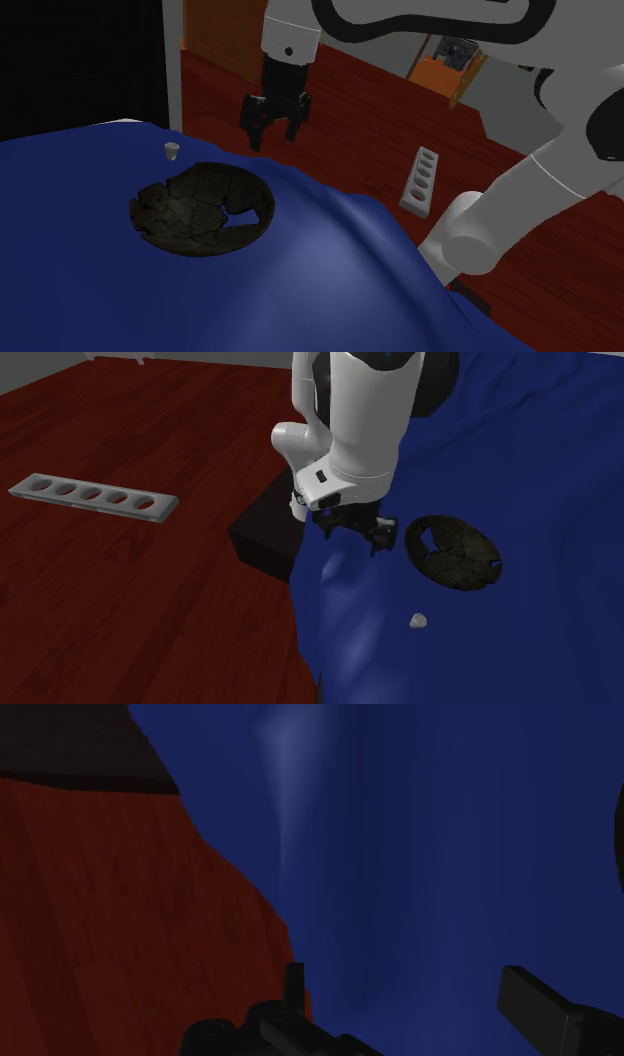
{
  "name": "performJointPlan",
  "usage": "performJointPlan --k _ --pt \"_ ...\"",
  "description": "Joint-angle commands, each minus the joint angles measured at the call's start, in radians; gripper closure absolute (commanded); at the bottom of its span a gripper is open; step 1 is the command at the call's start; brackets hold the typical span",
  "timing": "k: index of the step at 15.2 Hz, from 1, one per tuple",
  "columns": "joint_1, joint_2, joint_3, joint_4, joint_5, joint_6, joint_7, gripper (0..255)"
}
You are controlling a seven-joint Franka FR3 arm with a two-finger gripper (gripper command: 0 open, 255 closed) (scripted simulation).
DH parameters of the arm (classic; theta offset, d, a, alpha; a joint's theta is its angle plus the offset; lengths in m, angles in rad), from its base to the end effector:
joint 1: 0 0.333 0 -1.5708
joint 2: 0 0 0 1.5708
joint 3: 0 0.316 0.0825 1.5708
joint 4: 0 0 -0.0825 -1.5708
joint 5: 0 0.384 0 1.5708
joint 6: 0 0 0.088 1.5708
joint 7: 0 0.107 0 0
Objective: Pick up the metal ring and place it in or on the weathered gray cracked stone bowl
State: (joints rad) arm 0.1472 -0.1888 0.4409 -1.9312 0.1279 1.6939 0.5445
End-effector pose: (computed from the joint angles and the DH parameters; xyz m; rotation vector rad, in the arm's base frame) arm 0.4023 0.3001 0.5537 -3.1347 -0.0222 0.1252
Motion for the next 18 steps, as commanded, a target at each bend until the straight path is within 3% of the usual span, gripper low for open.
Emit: performJointPlan --k 1,7,12,18 --pt "0.010 0.082 0.035 0.084 -0.032 0.004 0.063 0" --pt "0.079 0.328 0.104 0.349 -0.166 -0.022 0.237 0" --pt "0.201 0.567 0.117 0.655 -0.306 -0.105 0.358 0" --pt "0.189 0.552 0.114 0.567 -0.299 -0.030 0.358 0"
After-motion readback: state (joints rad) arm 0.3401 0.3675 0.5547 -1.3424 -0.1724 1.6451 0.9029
